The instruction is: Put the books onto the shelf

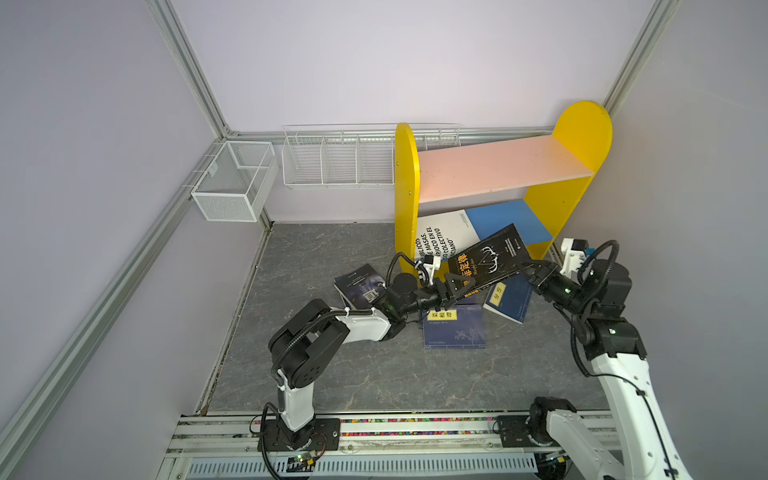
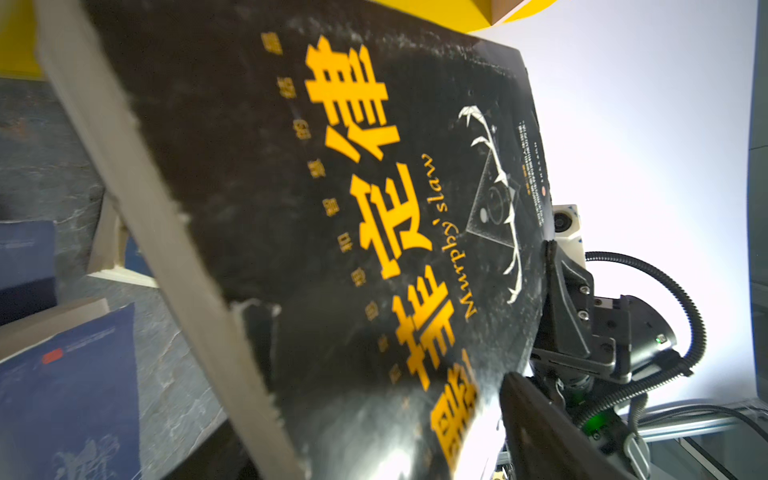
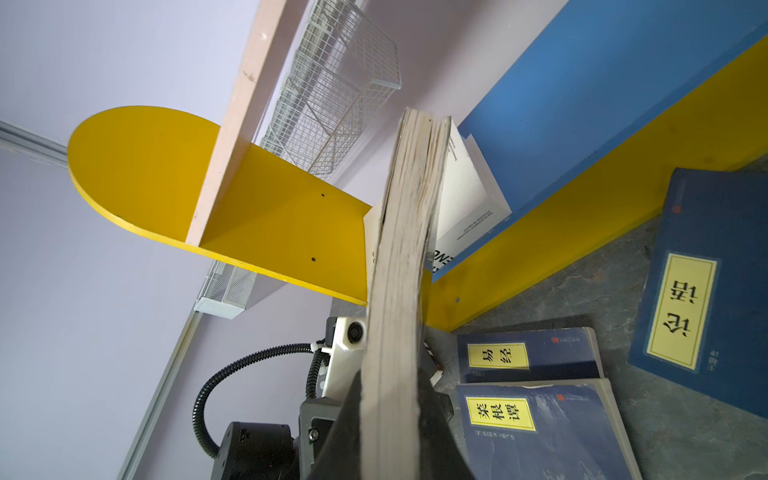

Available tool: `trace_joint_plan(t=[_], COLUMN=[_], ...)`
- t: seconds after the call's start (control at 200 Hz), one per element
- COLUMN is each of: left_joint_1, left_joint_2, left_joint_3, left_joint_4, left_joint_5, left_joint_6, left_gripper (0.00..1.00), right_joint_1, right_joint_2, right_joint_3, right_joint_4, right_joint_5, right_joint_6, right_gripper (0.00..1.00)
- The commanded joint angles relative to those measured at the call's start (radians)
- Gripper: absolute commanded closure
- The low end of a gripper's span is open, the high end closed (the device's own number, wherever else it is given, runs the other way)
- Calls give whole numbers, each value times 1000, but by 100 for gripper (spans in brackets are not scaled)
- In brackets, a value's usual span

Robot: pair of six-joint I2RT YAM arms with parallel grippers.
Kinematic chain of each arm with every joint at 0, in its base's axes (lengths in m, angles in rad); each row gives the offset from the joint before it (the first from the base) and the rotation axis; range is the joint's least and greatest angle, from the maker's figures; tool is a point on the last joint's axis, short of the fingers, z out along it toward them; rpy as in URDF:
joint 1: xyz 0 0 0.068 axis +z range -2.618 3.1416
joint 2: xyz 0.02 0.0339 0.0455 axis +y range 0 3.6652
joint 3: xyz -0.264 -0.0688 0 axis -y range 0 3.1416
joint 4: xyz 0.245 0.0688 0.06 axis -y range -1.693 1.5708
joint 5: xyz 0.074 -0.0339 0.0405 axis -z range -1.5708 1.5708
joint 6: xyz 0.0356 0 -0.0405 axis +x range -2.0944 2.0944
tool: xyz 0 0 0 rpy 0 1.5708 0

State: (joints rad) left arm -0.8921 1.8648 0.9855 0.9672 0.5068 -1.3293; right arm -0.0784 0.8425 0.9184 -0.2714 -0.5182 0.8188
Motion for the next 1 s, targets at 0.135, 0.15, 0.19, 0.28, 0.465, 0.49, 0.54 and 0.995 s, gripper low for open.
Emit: trace_joint_plan(t=[0.135,0.15,0.19,0.28,0.465,0.49,0.54,0.995], left_joint_1=[7,8,10,16,31,34,37,65], left_joint_2=[-99,-103,-112,-125,-134,-135,-136,-195], left_joint_3=[24,23,21,13,-4,-5,-5,-3], left_joint_4=[-14,-17,-19,-4,16,18,20,-76], left_joint_5=[-16,-18,-23,-33,-40,-38,-31,39], left_joint_6=[57,61,67,67,59,58,56,105], left_gripper=[40,42,47,63,98,100,100,100], right_joint_1=[-42,-43,-47,-50,-63,-65,-70,-193], right_joint_2=[31,37,50,72,95,99,108,251], right_joint_3=[-47,-63,-76,-97,-125,-124,-126,-143], right_joint_4=[302,322,357,406,433,426,422,611], right_joint_5=[-155,-168,-189,-218,-257,-260,-269,-435], right_joint_6=[98,105,121,137,132,126,116,218], right_gripper=[91,91,91,89,64,60,59,53])
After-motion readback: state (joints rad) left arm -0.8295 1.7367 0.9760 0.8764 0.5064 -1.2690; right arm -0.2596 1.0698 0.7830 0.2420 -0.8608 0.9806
